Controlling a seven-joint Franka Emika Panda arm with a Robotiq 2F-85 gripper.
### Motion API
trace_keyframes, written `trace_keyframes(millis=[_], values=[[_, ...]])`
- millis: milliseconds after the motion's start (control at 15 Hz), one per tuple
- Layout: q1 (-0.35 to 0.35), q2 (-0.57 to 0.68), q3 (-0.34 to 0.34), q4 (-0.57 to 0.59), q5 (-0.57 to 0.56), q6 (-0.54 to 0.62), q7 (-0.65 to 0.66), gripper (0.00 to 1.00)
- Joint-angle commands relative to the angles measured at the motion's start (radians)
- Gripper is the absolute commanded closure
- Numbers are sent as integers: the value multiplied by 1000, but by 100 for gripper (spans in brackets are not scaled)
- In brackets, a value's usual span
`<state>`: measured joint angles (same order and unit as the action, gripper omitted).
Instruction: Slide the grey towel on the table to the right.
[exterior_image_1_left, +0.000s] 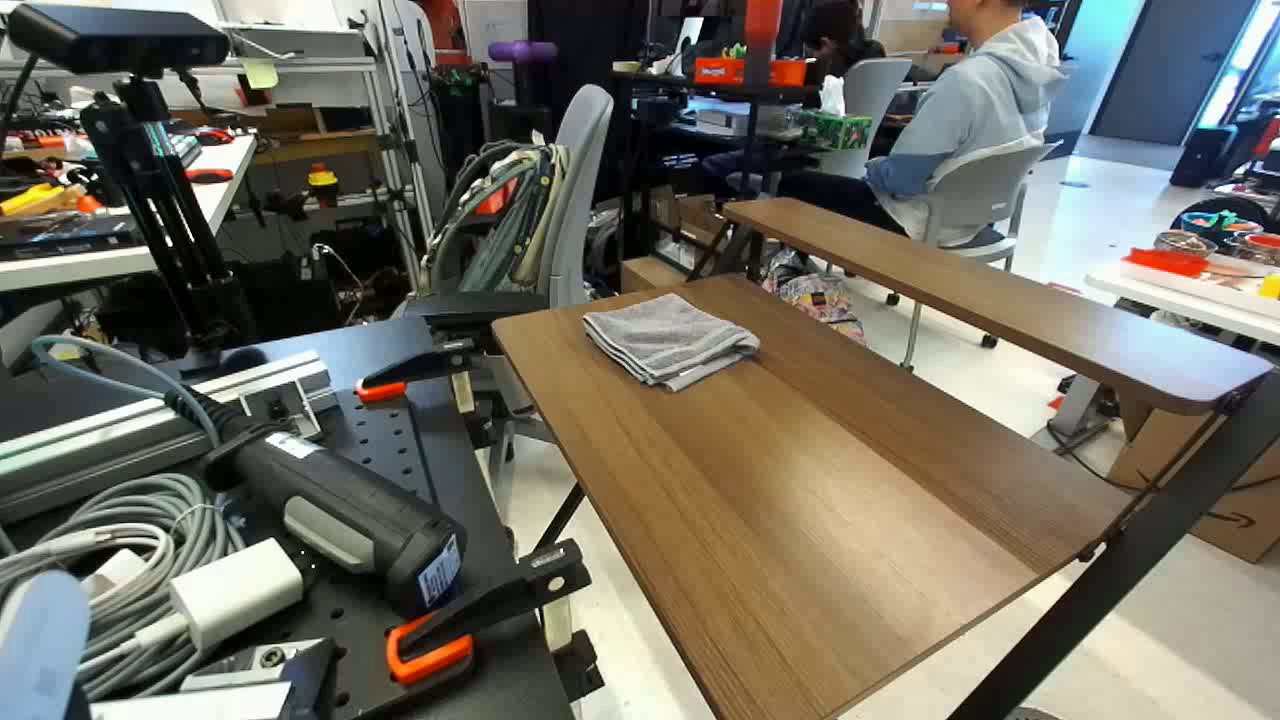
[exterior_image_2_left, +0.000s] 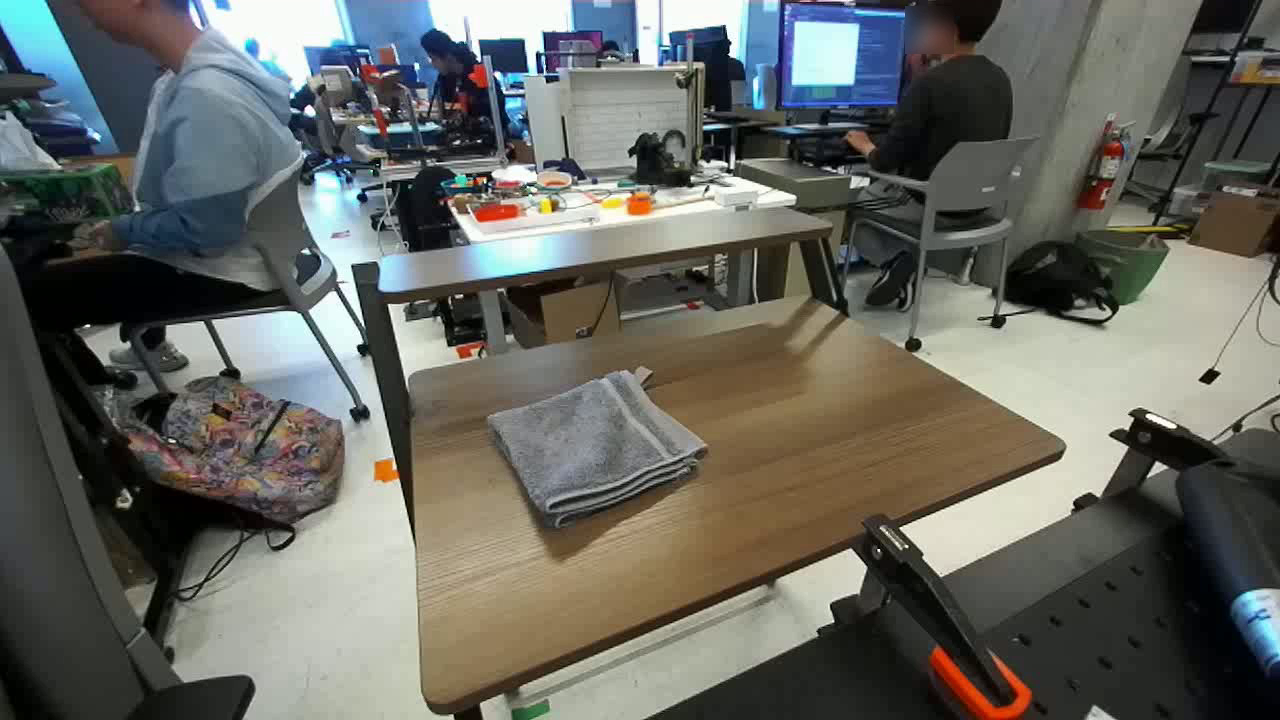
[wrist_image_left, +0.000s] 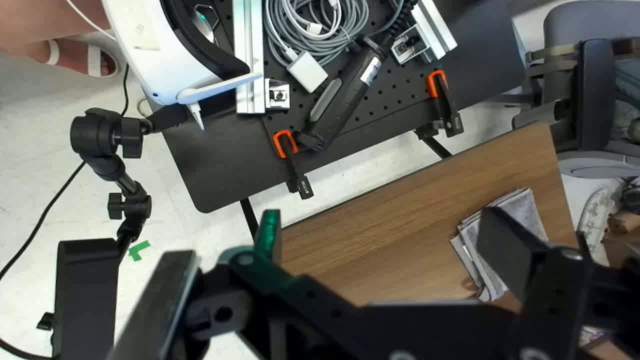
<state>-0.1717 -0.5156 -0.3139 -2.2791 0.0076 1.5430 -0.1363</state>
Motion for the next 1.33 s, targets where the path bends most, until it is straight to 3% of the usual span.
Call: trace_keyframes(millis=[0,400,533,667,933,1267], values=[[-21,4,16,3,7,-2,-9,0],[-17,10,22,0,7,4,-5,0],[-3,22,41,-26,51,59,28,0],[12,44,84,-62,103,134,92,0],[67,119,200,-155,257,405,240,0],[181,356,344,-140,372,707,406,0]])
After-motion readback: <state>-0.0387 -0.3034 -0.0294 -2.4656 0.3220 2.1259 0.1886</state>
